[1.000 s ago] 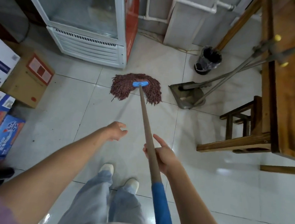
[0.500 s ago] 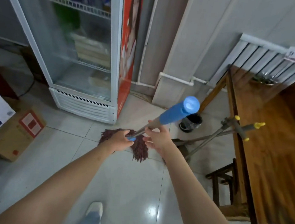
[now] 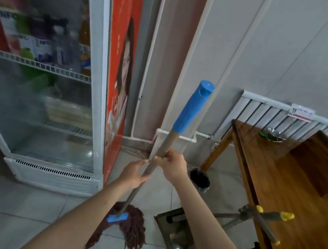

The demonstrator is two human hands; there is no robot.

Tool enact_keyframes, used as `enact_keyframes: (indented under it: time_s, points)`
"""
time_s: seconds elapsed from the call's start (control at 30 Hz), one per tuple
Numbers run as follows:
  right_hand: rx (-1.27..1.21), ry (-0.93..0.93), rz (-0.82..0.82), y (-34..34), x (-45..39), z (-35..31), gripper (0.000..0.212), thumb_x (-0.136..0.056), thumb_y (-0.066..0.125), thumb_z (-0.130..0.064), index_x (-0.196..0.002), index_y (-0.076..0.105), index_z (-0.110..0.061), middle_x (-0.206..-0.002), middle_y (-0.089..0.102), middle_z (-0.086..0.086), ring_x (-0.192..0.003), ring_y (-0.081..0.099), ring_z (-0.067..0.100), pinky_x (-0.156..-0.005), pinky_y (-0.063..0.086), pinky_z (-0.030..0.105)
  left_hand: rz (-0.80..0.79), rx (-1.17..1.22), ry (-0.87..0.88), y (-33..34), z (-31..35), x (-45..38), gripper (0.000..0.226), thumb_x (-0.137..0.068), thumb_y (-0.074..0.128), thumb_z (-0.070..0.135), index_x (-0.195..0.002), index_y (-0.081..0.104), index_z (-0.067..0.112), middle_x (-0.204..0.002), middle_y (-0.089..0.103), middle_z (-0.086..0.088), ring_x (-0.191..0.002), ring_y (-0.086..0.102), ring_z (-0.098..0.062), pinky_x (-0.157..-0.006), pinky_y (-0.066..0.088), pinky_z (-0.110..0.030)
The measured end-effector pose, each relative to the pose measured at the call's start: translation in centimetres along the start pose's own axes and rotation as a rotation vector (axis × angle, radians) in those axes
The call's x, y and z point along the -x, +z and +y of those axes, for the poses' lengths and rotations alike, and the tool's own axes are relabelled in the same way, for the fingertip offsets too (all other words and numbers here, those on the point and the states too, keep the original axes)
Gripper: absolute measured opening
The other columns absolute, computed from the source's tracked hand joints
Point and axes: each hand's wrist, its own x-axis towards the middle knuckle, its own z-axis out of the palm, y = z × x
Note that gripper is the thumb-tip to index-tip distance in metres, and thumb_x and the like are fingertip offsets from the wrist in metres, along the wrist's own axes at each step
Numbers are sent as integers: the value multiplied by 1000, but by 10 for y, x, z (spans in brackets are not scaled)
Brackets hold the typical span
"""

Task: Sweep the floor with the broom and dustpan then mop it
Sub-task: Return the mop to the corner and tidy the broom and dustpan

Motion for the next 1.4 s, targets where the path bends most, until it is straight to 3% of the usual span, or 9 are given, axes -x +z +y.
enact_keyframes:
  time_s: [0.1,0.3,0.47,0.6,0.67,0.9,1.07,1.2,1.4]
  points:
    - [-10,9,12,-4,-38,-4,20,-82,70,-20,-97,70,-8,-96,71,7,-90,64,21,-82,50,32,-28,-4,21,-4,12,-38,44,-85,70,28,-125,60,14,-129,60,-5,-121,55,-23,-97,43,-30]
    - [-6,-15,-85,-14,-120,-6,17,-84,68,-18,-98,68,-8,-87,65,-1,-82,59,13,-69,44,18,-14,22,-21,-3,19,-103,34,-90,62,29,-121,61,16,-121,64,-4,-114,59,-21,-90,45,-28]
    - [-39,-61,-166,-15,-183,-10,18,-84,67,-11,-102,66,-5,-94,68,8,-93,65,26,-88,52,39,3,60,-93,-2,17,-148,35,-92,60,22,-125,57,14,-118,64,-4,-110,60,-21,-91,49,-34]
    - [-30,-78,-177,-16,-225,-12,11,-87,67,-15,-89,59,-7,-85,62,9,-78,57,22,-67,42,25,66,20,-117,-4,22,-179,32,-92,59,25,-122,59,13,-114,65,-4,-105,61,-21,-81,44,-26]
    - [-31,-74,-161,-13,-245,-11,19,-86,68,-16,-93,62,1,-91,67,16,-84,63,30,-68,43,28,86,14,-131,-8,26,-194,31,-93,58,24,-121,60,10,-113,66,-6,-105,61,-23,-76,38,-23]
    - [-88,-89,-58,-25,-294,-46,17,-87,68,-16,-96,67,-1,-93,71,17,-89,67,29,-78,52,34,138,72,-89,-34,51,-239,33,-95,55,22,-125,57,8,-115,66,-10,-105,62,-25,-78,43,-24]
    - [-119,-93,24,-49,-322,-85,19,-88,67,-18,-71,57,-18,-69,61,0,-77,57,20,-70,44,30,186,78,-60,-60,83,-264,45,-96,52,31,-135,50,8,-128,60,-10,-113,59,-24,-93,44,-28]
    - [-115,-148,90,-65,-338,-125,17,-88,67,-19,-96,69,-4,-89,70,13,-85,64,24,-78,51,35,216,87,15,-92,107,-285,43,-95,53,31,-131,53,7,-125,62,-13,-112,60,-27,-95,46,-34]
    - [-113,-234,172,-82,-362,-177,23,-90,65,-23,-99,70,-2,-94,71,12,-84,64,21,-79,52,35,260,85,87,-136,142,-313,43,-97,49,31,-134,50,9,-128,59,-9,-115,57,-24,-91,41,-27]
